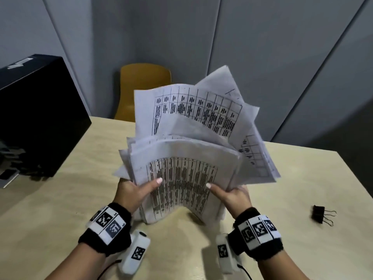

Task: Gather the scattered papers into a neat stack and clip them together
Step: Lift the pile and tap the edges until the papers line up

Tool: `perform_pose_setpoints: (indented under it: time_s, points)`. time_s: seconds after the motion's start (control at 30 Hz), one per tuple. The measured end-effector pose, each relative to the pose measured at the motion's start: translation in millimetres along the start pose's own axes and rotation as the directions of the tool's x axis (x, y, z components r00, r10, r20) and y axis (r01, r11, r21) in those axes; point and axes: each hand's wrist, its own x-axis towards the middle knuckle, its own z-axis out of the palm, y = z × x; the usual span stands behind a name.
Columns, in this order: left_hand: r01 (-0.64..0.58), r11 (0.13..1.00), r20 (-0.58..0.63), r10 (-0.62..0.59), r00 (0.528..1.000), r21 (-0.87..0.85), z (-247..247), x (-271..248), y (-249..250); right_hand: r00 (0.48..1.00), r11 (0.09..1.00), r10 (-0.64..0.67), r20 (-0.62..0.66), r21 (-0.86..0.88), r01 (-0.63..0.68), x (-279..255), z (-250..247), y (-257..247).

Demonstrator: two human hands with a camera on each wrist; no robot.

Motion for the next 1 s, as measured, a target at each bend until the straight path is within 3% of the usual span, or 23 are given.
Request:
perform_pose_setpoints:
  time_s: [0.2, 0.37, 0.6, 0.73, 0.83, 0.93, 1.0]
  points:
    - [-0.113, 0.904, -0.045, 0.103, 0.994, -0.412, -8.5, 9.9, 8.3, 0.995, 0.991, 0.014, -0.101, 0.131, -0.001, 8.6, -6.0, 21.9]
    - [-0.128, 0.923, -0.174, 0.068, 0.982, -0.363, -10.0, 15.7, 10.1, 0.996, 0.987, 0.024, -0.090, 0.160, -0.009, 12.2, -5.9, 23.8]
    - [-0.089, 0.887, -0.246, -0.029, 0.969, -0.453, -21.7, 22.9, -5.0, 0.997, 0.979, 0.027, -0.070, 0.205, -0.012, 12.3, -11.6, 27.7]
    - [-0.118, 0.917, -0.322, -0.011, 0.947, -0.381, -24.9, 19.9, -20.1, 1.000, 0.972, -0.021, -0.001, 0.235, 0.021, 12.4, -13.7, 26.4]
    - [-0.259, 0.938, -0.366, 0.163, 0.916, -0.232, -28.5, 22.3, -9.7, 0.999, 0.960, -0.049, -0.016, 0.274, 0.051, 12.3, -15.9, 29.7]
    - [-0.364, 0.929, -0.299, 0.330, 0.895, -0.063, -36.2, 29.4, 7.5, 0.998, 0.958, -0.054, -0.044, 0.279, 0.064, 12.0, -17.4, 28.1]
    - [-0.355, 0.935, -0.265, 0.345, 0.900, 0.013, -39.3, 32.2, 9.2, 0.998, 0.949, -0.062, -0.023, 0.307, 0.067, 12.5, -18.7, 29.2]
